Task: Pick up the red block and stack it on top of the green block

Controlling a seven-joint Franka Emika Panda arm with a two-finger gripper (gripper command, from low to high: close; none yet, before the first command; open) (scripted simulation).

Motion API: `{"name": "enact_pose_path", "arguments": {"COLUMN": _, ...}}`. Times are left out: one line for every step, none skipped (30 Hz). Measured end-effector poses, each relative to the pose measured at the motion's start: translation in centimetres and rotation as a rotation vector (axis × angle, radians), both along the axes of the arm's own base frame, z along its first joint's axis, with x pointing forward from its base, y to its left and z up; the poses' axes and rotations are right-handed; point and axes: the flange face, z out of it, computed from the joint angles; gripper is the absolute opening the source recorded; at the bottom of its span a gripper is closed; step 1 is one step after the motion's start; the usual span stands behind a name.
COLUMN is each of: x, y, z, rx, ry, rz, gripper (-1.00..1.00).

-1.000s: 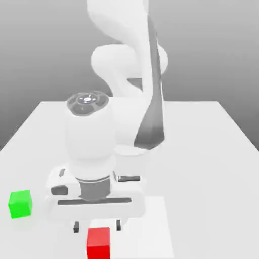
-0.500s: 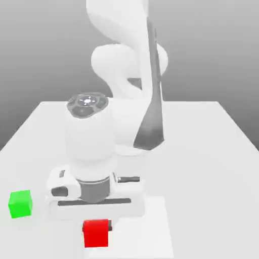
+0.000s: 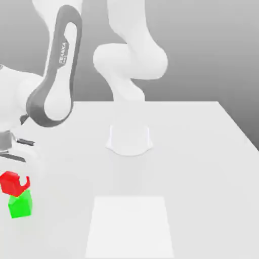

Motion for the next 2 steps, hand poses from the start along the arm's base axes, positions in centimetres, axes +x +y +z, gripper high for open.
{"name": "enact_pose_path", "arguments": {"x": 0.00, "y": 0.00, "z": 0.00, "rx": 0.000, "ry": 0.000, "rz": 0.000, "gripper": 1.00}}
{"name": "enact_pose_path", "arguments": {"x": 0.00, "y": 0.00, "z": 0.00, "rx": 0.000, "ry": 0.000, "rz": 0.000, "gripper": 1.00}}
